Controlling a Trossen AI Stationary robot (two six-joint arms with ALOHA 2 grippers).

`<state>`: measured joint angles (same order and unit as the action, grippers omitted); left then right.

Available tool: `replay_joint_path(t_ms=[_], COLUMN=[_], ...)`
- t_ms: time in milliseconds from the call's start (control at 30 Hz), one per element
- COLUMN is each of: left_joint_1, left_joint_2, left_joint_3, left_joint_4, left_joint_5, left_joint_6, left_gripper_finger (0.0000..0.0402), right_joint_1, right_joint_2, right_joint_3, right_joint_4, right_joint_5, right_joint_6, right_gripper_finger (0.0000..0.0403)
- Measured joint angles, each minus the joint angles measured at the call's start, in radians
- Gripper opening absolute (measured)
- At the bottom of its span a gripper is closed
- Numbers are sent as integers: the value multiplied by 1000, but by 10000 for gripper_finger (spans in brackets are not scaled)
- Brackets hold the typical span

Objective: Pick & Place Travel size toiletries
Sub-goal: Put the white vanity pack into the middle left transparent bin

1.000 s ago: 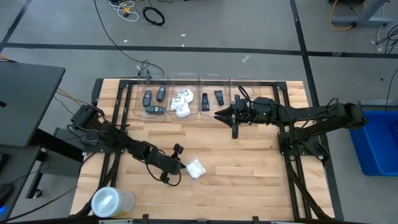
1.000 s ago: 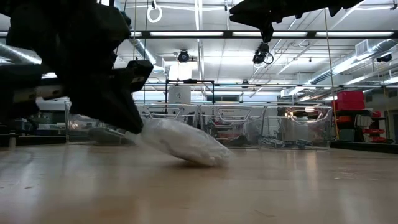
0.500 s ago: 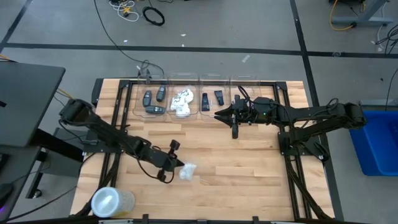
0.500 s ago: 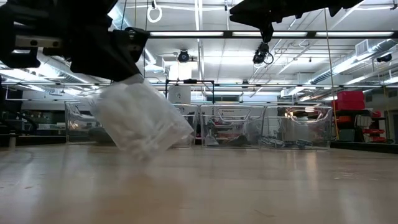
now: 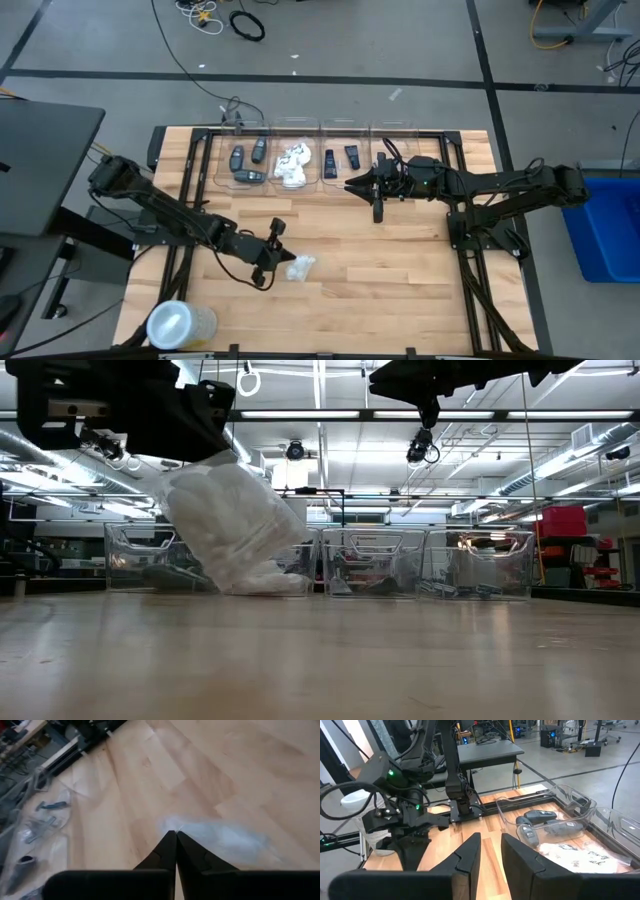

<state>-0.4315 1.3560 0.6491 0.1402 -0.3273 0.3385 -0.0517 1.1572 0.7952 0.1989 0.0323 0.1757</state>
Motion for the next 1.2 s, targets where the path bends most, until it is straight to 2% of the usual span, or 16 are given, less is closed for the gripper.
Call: replay_joint_path(t_ms=[233,533,800,1000,1200], left_joint_1=[56,199,288,353,434], left_joint_2=[-52,-128,-133,-133,-132], left_joint_3=[0,57,72,72,72], left_joint_4=[-24,-50,-53,-56,-56], left_joint_5=[-43,-49,2,-26,-27], left_joint_6=[67,161,166,105,119], left_gripper_finger=[5,4,5,6,6], right_joint_1=[0,0,0,0,0], right_joint_2=[0,0,0,0,0], right_joint_3=[0,0,0,0,0], right_joint_4=[0,5,9,11,11], right_joint_5=[0,0,0,0,0], right_joint_6=[0,0,0,0,0], right_gripper_finger=[81,80,80,80,80])
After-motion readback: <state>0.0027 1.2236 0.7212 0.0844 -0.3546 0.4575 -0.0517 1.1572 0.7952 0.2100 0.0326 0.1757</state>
